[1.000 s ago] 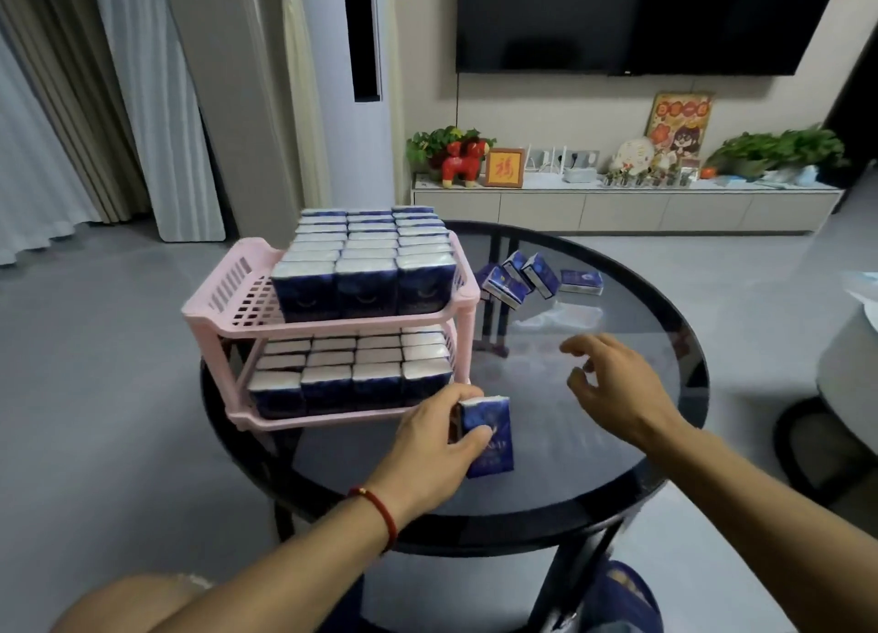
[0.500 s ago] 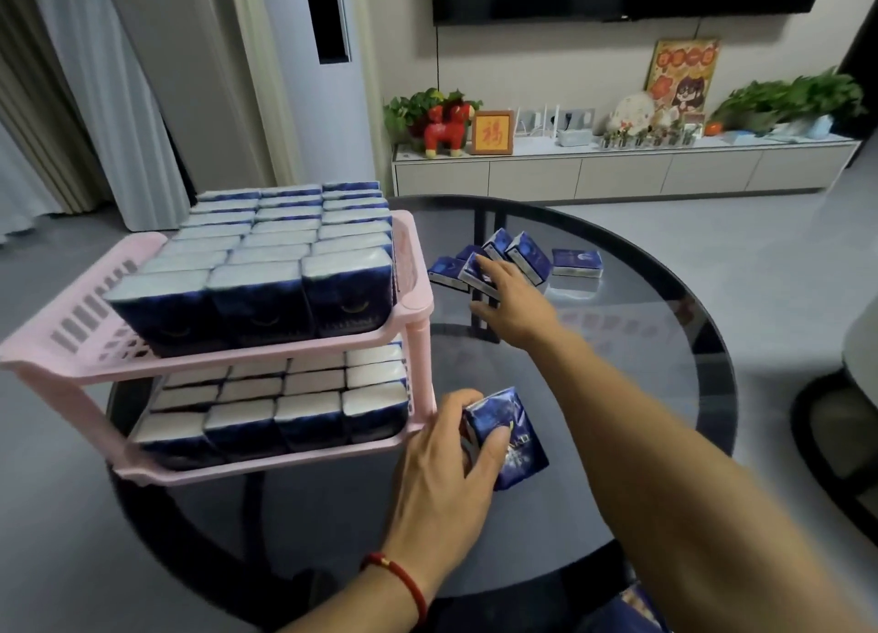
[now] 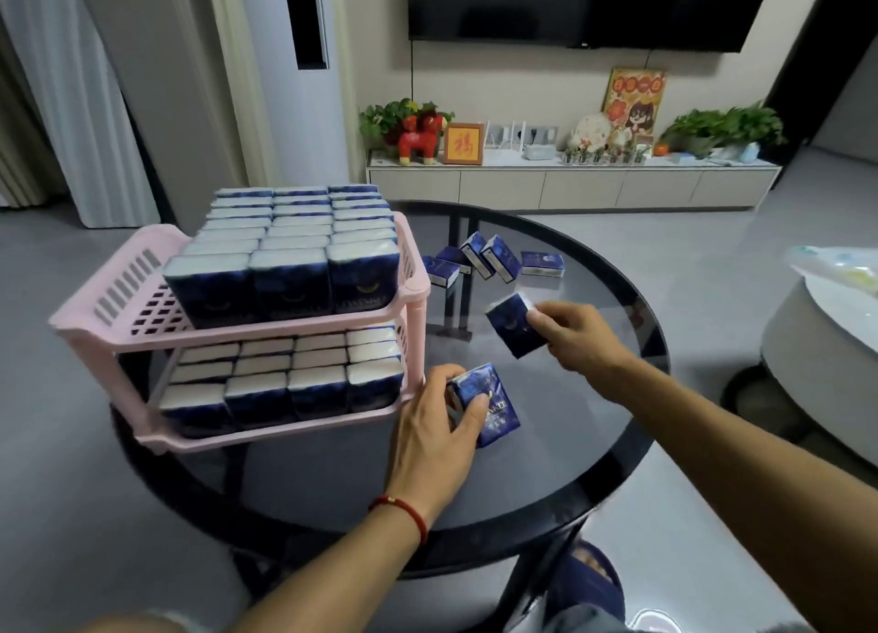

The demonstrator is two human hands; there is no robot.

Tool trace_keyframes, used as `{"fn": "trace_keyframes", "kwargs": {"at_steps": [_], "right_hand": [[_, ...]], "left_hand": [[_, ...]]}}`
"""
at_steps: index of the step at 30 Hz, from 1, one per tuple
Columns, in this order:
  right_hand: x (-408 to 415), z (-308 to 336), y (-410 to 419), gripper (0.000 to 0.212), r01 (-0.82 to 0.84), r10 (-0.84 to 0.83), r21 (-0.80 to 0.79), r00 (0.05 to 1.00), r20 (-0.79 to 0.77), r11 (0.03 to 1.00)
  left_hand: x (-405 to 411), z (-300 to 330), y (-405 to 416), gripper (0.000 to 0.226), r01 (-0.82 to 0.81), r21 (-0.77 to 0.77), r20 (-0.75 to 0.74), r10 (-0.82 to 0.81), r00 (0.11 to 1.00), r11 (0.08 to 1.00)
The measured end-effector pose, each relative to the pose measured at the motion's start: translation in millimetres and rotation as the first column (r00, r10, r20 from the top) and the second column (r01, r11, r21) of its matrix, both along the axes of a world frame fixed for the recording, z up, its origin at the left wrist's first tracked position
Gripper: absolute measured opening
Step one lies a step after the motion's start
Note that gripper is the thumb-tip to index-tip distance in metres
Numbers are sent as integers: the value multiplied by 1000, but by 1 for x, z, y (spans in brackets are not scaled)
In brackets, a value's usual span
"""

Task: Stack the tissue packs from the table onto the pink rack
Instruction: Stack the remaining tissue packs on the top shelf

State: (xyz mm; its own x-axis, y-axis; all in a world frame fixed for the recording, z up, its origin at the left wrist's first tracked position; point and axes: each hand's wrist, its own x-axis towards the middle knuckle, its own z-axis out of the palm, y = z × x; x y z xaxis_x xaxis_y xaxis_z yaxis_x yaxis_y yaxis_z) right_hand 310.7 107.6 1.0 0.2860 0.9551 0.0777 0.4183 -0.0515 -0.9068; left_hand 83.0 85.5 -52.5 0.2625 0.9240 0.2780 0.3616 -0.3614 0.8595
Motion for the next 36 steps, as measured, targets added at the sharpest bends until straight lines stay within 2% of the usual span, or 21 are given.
{"fn": "trace_keyframes", "kwargs": {"at_steps": [1, 3, 6, 8, 11, 13, 16, 18, 21, 25, 27, 31, 33, 36], "right_hand": [[-4, 5, -17, 27, -14, 8, -37, 990, -143, 999], [-9, 8, -44, 34, -54, 31, -63, 947, -321, 997], [-18, 10, -73, 32, -117, 71, -76, 894, -443, 990], [-30, 7, -86, 31, -144, 99, -88, 917, -387, 986], [-53, -6, -94, 31, -99, 79, -73, 968, -238, 992], [-65, -13, -94, 30, -85, 78, -68, 992, -101, 994], [-72, -16, -92, 26, -82, 95, -105, 987, 126, 991], [-71, -10, -90, 23, -90, 107, -95, 973, 202, 991], [-66, 6, -89, 22, -161, 164, -30, 962, 217, 986], [-65, 27, -92, 41, -265, 245, 89, 950, 192, 960], [-74, 36, -92, 40, -253, 217, 179, 955, 200, 951], [-105, 48, -81, 25, -139, 64, 347, 974, 219, 927], [-120, 47, -66, 39, -80, -5, 331, 969, 248, 940], [-137, 43, -44, 61, -134, 88, 215, 974, 211, 967]], "left_hand": [[0, 0, 1, 23, -4, -8, 9, 4, 1000, 1000], [-1, 0, 0, 24, 2, -22, 21, -1, 1000, 1000], [-2, 3, -1, 25, 13, -23, 41, -12, 999, 1000], [-3, 6, -1, 25, 28, -43, 67, -25, 997, 999], [-3, 9, -1, 21, 47, -88, 100, -38, 994, 995], [-3, 10, -3, 27, 62, -89, 95, -53, 994, 994], [-3, 13, -6, 38, 72, -75, 51, -68, 996, 995], [-3, 13, -6, 43, 71, -71, 57, -67, 996, 995], [-6, 19, -11, 47, 85, -37, 72, -82, 994, 996], [-24, 45, -32, 59, 97, 12, 72, -98, 993, 995], [-46, 63, -41, 67, 98, 66, 13, -99, 995, 993], [-111, 109, -54, 57, 135, 218, -72, -122, 990, 967], [-148, 133, -53, 57, 129, 236, -81, -113, 990, 963], [-199, 168, -42, 56, 47, 290, -14, -44, 999, 956]]}}
